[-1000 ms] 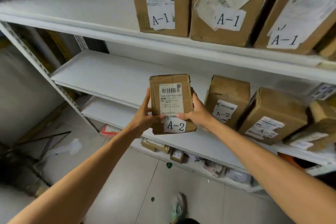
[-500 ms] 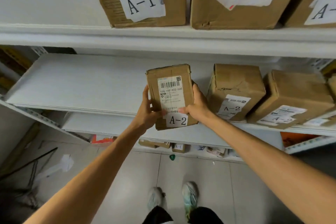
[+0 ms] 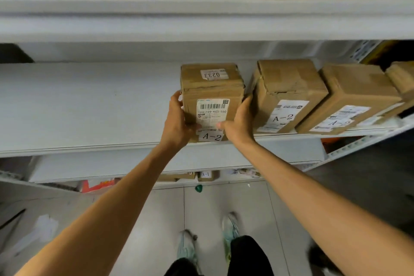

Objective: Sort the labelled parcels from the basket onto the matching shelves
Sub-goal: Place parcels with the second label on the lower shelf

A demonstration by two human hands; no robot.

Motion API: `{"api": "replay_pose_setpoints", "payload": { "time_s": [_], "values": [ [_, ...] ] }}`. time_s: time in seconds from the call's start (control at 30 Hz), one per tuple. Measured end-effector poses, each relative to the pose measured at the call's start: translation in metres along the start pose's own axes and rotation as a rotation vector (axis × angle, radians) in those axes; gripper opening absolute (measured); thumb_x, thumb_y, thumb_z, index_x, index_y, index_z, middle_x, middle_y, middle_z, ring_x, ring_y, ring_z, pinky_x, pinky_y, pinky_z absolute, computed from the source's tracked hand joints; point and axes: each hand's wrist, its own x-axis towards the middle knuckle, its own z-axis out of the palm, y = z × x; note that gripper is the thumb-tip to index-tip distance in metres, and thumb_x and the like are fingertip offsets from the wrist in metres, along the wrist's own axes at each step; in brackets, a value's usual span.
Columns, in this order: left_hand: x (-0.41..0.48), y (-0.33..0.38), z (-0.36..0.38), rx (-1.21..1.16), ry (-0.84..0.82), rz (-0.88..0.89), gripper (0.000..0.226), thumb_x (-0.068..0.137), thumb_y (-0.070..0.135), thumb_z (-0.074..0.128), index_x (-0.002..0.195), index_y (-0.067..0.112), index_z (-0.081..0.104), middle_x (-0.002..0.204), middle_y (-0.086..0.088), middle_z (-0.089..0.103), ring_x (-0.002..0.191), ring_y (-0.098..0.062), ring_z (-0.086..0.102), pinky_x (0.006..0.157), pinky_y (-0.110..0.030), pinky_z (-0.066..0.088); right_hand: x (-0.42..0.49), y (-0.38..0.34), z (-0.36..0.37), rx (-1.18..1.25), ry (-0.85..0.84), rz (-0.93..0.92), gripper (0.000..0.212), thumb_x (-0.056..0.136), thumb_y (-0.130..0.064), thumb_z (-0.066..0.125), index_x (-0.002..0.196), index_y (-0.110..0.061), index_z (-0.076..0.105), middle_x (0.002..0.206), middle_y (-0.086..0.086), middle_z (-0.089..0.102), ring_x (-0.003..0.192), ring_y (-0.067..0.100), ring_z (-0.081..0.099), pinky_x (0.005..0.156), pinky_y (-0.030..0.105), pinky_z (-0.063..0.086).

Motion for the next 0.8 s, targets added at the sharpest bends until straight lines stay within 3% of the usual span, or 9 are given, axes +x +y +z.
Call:
{"api": "replay_pose_setpoints", "payload": {
  "time_s": [0.1, 0.2, 0.27, 0.4, 0.5, 0.6, 0.67, 0.73, 0.8],
  "values": [
    [0.002, -0.011, 0.008, 0.047, 0.044, 0.08, 0.08, 0.067, -0.003, 0.073, 0.135, 0.011, 0.032, 0.129, -0.004, 0.042, 0.111, -0.017, 0.055, 0.081, -0.039, 0.059, -0.002, 0.011, 0.002, 0.07, 0.072, -0.032, 0.094, 0.069, 0.012, 0.075, 0.143, -0.013, 0.022, 0.137, 0.006, 0.049, 0.129, 0.02, 0.047, 0.099, 0.028, 0.046],
    [0.001, -0.005, 0.007, 0.024, 0.066, 0.016, 0.074, 0.072, -0.007, 0.072, 0.134, 0.01, 0.034, 0.13, -0.003, 0.044, 0.11, -0.01, 0.048, 0.077, -0.011, 0.053, -0.004, 0.012, 0.0, 0.057, 0.041, -0.053, 0.099, 0.075, 0.009, 0.072, 0.149, -0.013, 0.01, 0.141, 0.005, 0.044, 0.129, 0.014, 0.042, 0.097, 0.019, 0.04],
    [0.002, 0.0, 0.003, -0.037, 0.032, -0.004, 0.074, 0.072, -0.007, 0.073, 0.133, 0.01, 0.034, 0.131, -0.005, 0.046, 0.112, -0.013, 0.048, 0.067, -0.004, 0.049, -0.006, 0.011, -0.003, 0.044, 0.015, -0.068, 0.098, 0.077, 0.008, 0.07, 0.15, -0.011, 0.007, 0.143, 0.007, 0.042, 0.131, 0.015, 0.041, 0.1, 0.023, 0.04],
    [-0.009, 0.009, -0.002, -0.128, -0.02, -0.141, 0.081, 0.076, -0.009, 0.071, 0.14, 0.012, 0.027, 0.119, -0.002, 0.05, 0.106, -0.015, 0.052, 0.06, -0.011, 0.053, -0.016, 0.001, -0.006, -0.005, -0.004, -0.033, 0.09, 0.079, 0.004, 0.07, 0.147, -0.006, 0.012, 0.144, 0.01, 0.039, 0.136, 0.024, 0.036, 0.11, 0.037, 0.037],
    [-0.028, 0.009, -0.005, -0.008, -0.046, -0.227, 0.086, 0.073, 0.003, 0.079, 0.143, 0.013, 0.029, 0.124, -0.006, 0.054, 0.11, -0.02, 0.056, 0.079, -0.028, 0.058, -0.025, -0.002, -0.01, -0.085, -0.061, 0.014, 0.092, 0.079, -0.005, 0.074, 0.147, -0.002, 0.012, 0.147, 0.015, 0.031, 0.138, 0.027, 0.029, 0.112, 0.037, 0.033],
    [-0.048, 0.015, -0.007, 0.069, 0.014, -0.271, 0.075, 0.073, 0.008, 0.08, 0.136, 0.009, 0.039, 0.122, -0.01, 0.058, 0.105, -0.021, 0.059, 0.087, -0.034, 0.054, -0.037, -0.001, -0.017, -0.077, 0.026, -0.022, 0.067, 0.08, -0.005, 0.071, 0.131, -0.001, 0.028, 0.131, 0.014, 0.038, 0.122, 0.027, 0.043, 0.089, 0.026, 0.044],
    [-0.064, 0.023, -0.007, 0.119, 0.065, -0.254, 0.068, 0.076, 0.009, 0.078, 0.134, 0.009, 0.042, 0.119, -0.01, 0.058, 0.1, -0.019, 0.058, 0.084, -0.031, 0.053, -0.046, 0.001, -0.022, -0.063, 0.061, -0.124, 0.053, 0.08, -0.004, 0.067, 0.121, -0.005, 0.033, 0.122, 0.01, 0.039, 0.112, 0.023, 0.046, 0.07, 0.017, 0.04],
    [-0.079, 0.031, -0.008, 0.19, 0.095, -0.214, 0.063, 0.079, 0.01, 0.076, 0.133, 0.011, 0.044, 0.118, -0.011, 0.059, 0.1, -0.021, 0.059, 0.086, -0.035, 0.055, -0.053, 0.001, -0.027, -0.032, -0.037, -0.247, 0.047, 0.08, -0.003, 0.068, 0.114, -0.008, 0.036, 0.118, 0.006, 0.041, 0.11, 0.02, 0.048, 0.066, 0.01, 0.038],
    [-0.096, 0.04, -0.009, 0.266, 0.126, -0.174, 0.058, 0.08, 0.011, 0.075, 0.13, 0.01, 0.047, 0.116, -0.011, 0.061, 0.099, -0.023, 0.06, 0.084, -0.037, 0.055, -0.06, -0.003, -0.029, -0.053, -0.213, -0.357, 0.043, 0.079, -0.004, 0.07, 0.11, -0.01, 0.041, 0.113, 0.003, 0.044, 0.106, 0.017, 0.049, 0.071, 0.013, 0.04]
  ]
}}
